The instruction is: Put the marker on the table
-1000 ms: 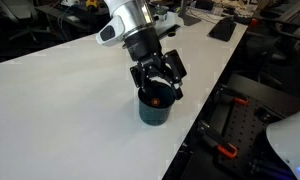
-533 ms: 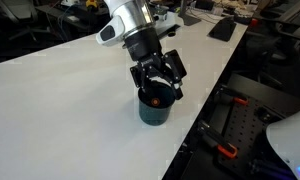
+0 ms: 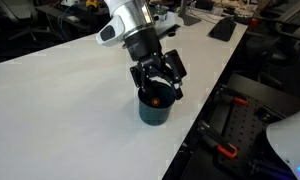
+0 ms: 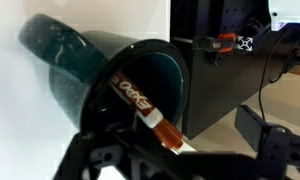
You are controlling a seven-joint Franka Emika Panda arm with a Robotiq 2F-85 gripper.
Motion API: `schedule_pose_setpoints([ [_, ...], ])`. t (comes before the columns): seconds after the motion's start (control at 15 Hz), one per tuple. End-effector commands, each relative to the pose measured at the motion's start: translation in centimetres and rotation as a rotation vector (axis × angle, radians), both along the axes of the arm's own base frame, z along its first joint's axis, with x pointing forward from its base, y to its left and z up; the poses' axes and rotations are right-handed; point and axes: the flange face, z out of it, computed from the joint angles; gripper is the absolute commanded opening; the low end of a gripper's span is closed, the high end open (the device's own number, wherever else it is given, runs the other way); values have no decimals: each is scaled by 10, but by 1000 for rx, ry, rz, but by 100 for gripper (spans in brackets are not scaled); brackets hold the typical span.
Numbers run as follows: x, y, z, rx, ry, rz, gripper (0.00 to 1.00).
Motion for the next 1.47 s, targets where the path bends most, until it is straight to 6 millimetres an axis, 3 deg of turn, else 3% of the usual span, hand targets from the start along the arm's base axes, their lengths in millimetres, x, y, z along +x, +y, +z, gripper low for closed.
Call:
schedule_pose_setpoints([
  [0.0,1,0,0,0,1,0,100],
  [0.8,1,0,0,12,-18,-2,100],
  [0.87,2,-1,0,14,-21,-5,75],
  [1.0,3,-2,-1,16,-29,-7,66],
  [1.4,5,-4,-1,25,-35,-15,21],
])
